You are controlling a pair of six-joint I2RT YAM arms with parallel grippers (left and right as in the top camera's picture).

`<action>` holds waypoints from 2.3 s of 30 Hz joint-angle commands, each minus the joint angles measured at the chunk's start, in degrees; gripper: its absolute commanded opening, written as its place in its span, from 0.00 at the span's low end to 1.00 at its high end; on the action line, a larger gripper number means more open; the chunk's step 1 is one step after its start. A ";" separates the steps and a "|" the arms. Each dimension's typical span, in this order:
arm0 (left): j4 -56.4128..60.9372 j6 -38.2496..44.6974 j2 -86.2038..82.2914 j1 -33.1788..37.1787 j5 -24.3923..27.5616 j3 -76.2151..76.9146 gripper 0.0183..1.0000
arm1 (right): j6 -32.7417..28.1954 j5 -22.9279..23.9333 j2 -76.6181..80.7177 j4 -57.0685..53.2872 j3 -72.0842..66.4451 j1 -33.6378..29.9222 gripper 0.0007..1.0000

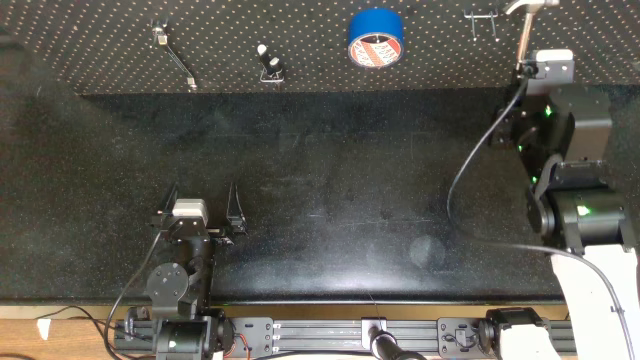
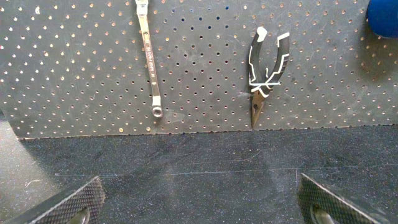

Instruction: Place Tools Onto Pegboard

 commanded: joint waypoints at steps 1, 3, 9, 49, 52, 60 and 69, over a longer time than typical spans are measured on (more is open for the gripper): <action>-0.44 0.52 -0.55 0.28 1.05 -0.09 1.00 | 0.85 0.83 1.92 -1.07 0.50 0.83 0.07; -0.44 0.52 -0.55 0.28 1.05 -0.09 1.00 | 0.63 -0.24 4.33 -0.15 0.50 1.33 0.07; -0.44 0.52 -0.55 0.28 1.05 -0.09 1.00 | 0.42 -1.49 10.60 3.87 0.50 3.78 0.07; -0.44 0.52 -0.55 0.28 1.05 -0.09 1.00 | 3.89 -0.68 16.79 4.31 0.50 3.72 0.38; -0.44 0.52 -0.55 0.28 1.05 -0.09 1.00 | 3.89 -0.66 16.79 4.31 0.50 3.72 0.58; -0.44 0.52 -0.55 0.28 1.05 -0.09 1.00 | 3.91 -3.98 15.96 4.28 0.50 3.72 0.90; -0.46 0.52 -0.55 0.28 1.05 -0.09 1.00 | 1.20 -3.65 3.82 -5.14 0.50 3.37 0.92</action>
